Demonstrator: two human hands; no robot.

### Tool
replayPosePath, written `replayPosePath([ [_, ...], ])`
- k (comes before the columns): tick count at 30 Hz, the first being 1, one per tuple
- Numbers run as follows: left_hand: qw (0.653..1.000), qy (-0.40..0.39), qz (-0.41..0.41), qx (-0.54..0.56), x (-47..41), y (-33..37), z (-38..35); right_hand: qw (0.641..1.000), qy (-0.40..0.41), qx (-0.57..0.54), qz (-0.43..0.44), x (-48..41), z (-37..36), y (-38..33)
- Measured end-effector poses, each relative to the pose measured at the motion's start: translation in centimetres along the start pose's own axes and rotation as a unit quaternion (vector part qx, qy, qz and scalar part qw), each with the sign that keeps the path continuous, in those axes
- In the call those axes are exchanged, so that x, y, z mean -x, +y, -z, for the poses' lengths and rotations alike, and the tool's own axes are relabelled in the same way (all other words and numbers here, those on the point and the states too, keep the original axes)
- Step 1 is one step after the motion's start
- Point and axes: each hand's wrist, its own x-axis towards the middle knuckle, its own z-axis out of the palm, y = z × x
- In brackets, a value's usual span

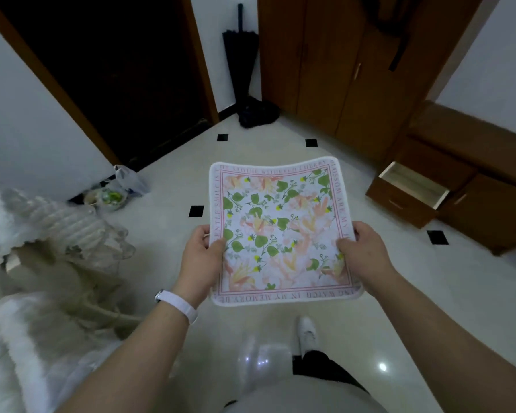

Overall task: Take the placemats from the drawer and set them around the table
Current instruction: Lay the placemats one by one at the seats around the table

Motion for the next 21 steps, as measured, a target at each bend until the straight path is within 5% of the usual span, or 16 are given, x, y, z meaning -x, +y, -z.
replayPosePath([
  [9, 0.992, 0.123, -0.002, 0.028, -6.6, 5.0, -2.0, 0.992, -0.110, 0.026, 0.054, -14.2, -2.3, -7.1],
  [21, 0.957, 0.268, 0.026, 0.105, -11.4, 2.8, 7.9, 0.957, -0.259, 0.063, 0.110, -19.5, -17.8, -15.5],
])
